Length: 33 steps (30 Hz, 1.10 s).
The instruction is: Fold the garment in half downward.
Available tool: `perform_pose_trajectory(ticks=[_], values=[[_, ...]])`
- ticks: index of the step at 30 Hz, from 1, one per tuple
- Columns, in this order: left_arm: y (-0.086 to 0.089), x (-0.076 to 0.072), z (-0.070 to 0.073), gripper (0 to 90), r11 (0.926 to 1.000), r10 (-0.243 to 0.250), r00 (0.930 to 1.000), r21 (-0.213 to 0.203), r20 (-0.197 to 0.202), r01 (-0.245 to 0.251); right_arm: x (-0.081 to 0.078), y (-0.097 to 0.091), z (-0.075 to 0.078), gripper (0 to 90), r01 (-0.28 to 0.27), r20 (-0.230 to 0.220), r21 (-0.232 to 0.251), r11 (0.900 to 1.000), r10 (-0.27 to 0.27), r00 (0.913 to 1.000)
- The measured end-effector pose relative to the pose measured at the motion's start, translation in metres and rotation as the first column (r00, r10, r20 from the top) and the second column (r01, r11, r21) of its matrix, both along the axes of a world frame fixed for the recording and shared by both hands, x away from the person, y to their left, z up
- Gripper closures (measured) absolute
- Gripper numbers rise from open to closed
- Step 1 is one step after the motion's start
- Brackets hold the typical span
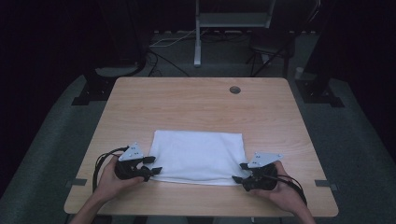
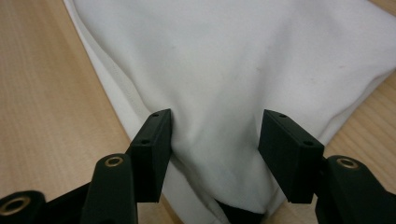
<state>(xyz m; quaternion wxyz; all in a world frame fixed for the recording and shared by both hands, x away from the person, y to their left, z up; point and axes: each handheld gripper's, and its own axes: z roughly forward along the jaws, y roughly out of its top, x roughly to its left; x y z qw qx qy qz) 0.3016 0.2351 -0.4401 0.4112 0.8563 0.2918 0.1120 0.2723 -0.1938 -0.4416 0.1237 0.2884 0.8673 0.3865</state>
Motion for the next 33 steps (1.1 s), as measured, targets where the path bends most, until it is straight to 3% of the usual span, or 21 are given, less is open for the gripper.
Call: perform_pose_trajectory(ticks=[5, 12, 15, 18, 22, 27, 33], values=[[-0.001, 0.000, -0.001, 48.1, 1.0000, 0.006, 0.9999, -0.002, 0.009, -0.006, 0.006, -0.001, 0.000, 43.6, 0.006, 0.002, 0.002, 1.0000, -0.006, 1.0000], [-0.001, 0.001, 0.002, 48.0, 0.9998, 0.022, 0.9997, -0.001, -0.008, -0.022, 0.009, -0.001, 0.001, 40.3, 0.003, -0.003, -0.005, 1.0000, -0.003, 1.0000], [-0.003, -0.002, 0.007, 46.3, 0.9997, 0.011, 0.9999, -0.024, -0.008, -0.011, 0.007, -0.002, 0.004, 38.8, 0.004, -0.002, 0.024, 0.9997, -0.004, 1.0000], [-0.006, -0.003, 0.009, 45.7, 0.9999, 0.009, 0.9999, 0.009, 0.009, -0.009, 0.006, -0.004, 0.010, 38.8, 0.023, 0.024, 0.061, 0.9979, -0.024, 0.9994], [-0.008, -0.002, 0.005, 45.1, 0.9981, 0.027, 0.9995, 0.054, 0.018, -0.028, 0.010, -0.005, 0.009, 38.2, 0.099, 0.052, 0.076, 0.9922, -0.103, 0.9933], [-0.008, -0.005, 0.004, 45.1, 0.9987, 0.008, 1.0000, 0.050, 0.005, -0.008, 0.009, -0.003, -0.001, 38.2, 0.069, 0.005, 0.052, 0.9962, -0.070, 0.9976], [-0.007, -0.006, 0.003, 45.3, 0.9983, 0.010, 0.9999, 0.056, 0.013, -0.010, 0.007, 0.000, -0.002, 38.7, 0.063, 0.013, 0.026, 0.9977, -0.063, 0.9979]])
